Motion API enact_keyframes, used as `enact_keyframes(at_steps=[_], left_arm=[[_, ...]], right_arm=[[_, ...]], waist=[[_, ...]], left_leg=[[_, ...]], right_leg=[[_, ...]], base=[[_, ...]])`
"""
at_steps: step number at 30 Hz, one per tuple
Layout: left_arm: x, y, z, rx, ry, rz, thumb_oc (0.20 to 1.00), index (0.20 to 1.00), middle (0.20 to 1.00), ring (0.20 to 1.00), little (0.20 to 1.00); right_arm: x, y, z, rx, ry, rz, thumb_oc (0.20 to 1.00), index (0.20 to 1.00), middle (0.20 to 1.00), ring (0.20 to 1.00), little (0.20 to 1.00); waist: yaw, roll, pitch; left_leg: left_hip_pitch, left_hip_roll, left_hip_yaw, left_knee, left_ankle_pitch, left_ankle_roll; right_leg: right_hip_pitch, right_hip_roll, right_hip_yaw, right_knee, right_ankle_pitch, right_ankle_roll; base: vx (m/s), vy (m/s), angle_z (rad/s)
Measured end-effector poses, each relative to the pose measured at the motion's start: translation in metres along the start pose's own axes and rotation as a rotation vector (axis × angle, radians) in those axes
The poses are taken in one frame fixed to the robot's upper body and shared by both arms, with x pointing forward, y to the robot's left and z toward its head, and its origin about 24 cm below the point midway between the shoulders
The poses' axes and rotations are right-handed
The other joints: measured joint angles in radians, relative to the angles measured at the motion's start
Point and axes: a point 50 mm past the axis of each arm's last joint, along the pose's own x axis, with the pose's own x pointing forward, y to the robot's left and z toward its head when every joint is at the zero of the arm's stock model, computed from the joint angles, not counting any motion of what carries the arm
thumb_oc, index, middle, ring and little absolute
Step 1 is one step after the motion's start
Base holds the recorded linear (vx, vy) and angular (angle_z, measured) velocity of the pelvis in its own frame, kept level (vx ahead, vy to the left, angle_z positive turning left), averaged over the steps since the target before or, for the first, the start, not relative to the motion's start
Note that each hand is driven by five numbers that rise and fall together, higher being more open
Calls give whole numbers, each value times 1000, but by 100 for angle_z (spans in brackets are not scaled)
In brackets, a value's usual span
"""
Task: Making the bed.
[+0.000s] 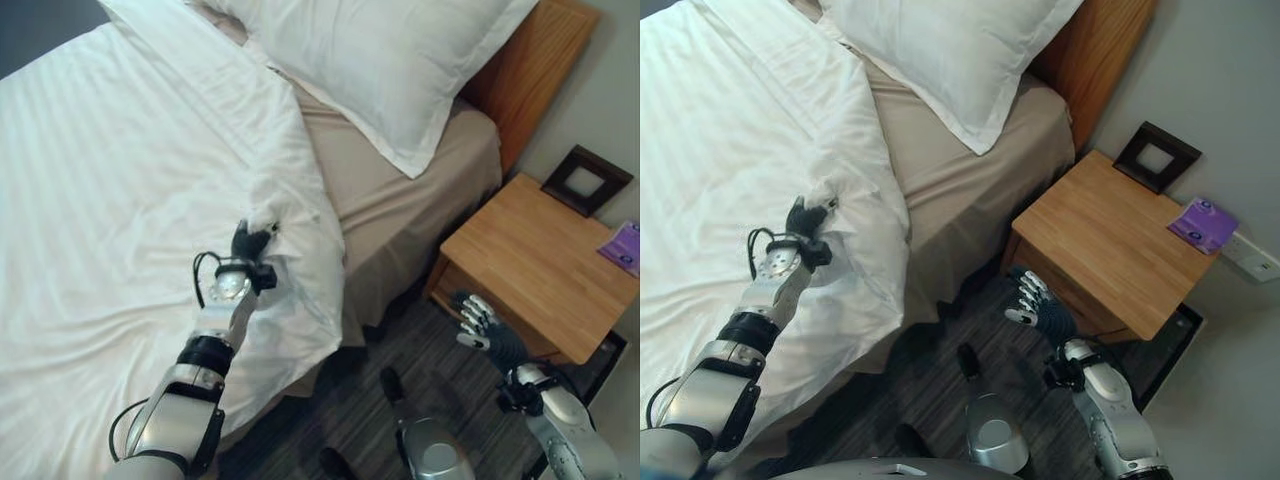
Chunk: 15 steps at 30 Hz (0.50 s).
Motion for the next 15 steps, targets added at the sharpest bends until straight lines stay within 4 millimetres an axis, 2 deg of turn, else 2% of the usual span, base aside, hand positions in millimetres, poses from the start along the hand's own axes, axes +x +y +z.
enact_keyframes(at_steps=[4,6,9,10,11,12,15], left_arm=[[5,-26,9,-19,-30,-81,200,200,200,200,200],[8,-56,12,-36,-40,-162,200,200,200,200,200],[6,-83,9,-62,-30,-228,200,200,200,200,200],[5,-85,8,-62,-25,-232,200,200,200,200,200],[4,-92,6,-81,-18,-240,740,740,740,740,740],[3,-96,6,-95,-14,-245,1000,1000,1000,1000,1000],[1,-102,1,-156,6,-246,1000,1000,1000,1000,1000]], right_arm=[[2,0,3,-2,-13,1,1000,1000,1000,1000,1000],[3,1,5,1,-23,5,1000,1000,1000,1000,1000],[2,1,7,17,-33,3,1000,1000,1000,1000,1000],[2,1,6,19,-31,3,1000,1000,1000,1000,1000],[2,2,6,24,-34,1,1000,1000,1000,1000,1000],[3,2,6,32,-38,-1,1000,1000,1000,1000,1000],[4,4,10,62,-57,-5,1000,1000,1000,1000,1000]], waist=[[-26,14,-7],[-46,28,-15],[-63,50,-29],[-67,55,-32],[-77,60,-35],[-80,60,-36],[-93,61,-37]], left_leg=[[7,0,0,0,0,0],[16,0,-2,0,-2,-2],[17,-1,2,0,-5,-4],[17,0,1,0,-5,-4],[17,0,2,0,-5,-4],[19,-1,3,0,-5,-4],[27,-2,12,0,-6,-4]], right_leg=[[6,0,0,0,0,0],[16,0,-1,0,-3,1],[15,1,4,0,-4,1],[15,1,4,0,-4,1],[15,2,5,0,-5,1],[15,2,6,0,-5,1],[19,5,17,0,-5,0]], base=[[35,-21,0],[18,-14,1],[23,-17,-5],[0,0,0],[0,0,0],[20,-25,-4],[18,-35,-9]])
